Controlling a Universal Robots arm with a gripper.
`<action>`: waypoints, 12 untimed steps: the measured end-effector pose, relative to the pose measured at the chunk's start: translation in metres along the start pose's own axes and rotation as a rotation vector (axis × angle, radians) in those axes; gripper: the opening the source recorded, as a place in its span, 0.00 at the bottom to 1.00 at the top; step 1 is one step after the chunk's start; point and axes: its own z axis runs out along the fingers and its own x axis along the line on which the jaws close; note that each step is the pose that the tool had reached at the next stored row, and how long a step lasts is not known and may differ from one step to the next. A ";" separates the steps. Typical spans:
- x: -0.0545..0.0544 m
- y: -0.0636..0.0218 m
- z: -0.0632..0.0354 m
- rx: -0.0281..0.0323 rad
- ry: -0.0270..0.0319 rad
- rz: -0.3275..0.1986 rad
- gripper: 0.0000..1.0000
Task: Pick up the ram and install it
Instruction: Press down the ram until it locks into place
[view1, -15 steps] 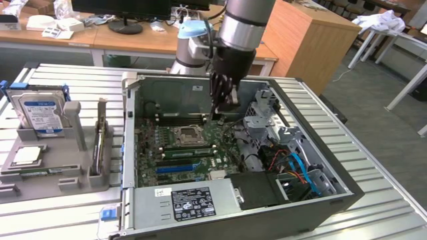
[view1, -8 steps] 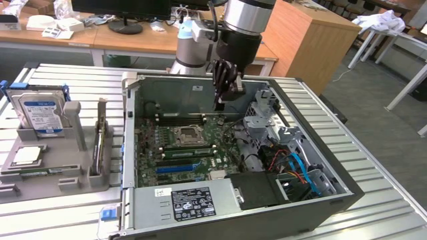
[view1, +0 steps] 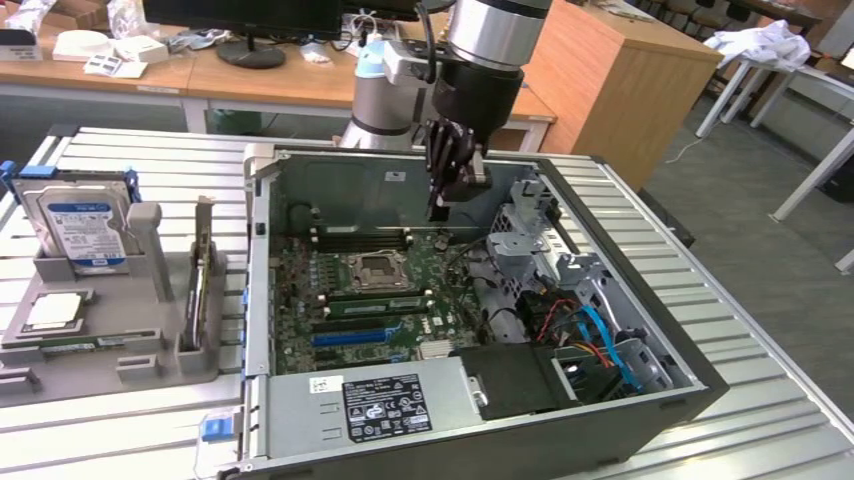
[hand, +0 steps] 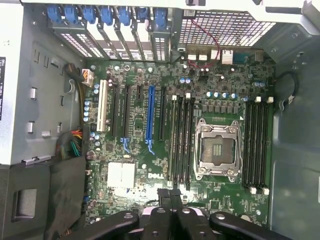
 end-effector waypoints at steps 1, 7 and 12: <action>0.000 0.0000 0.0000 0.0000 0.0000 0.000 0.10; 0.000 0.0000 0.0000 0.0000 0.0001 0.000 0.10; 0.000 0.0000 0.0000 0.0000 0.0000 0.002 0.10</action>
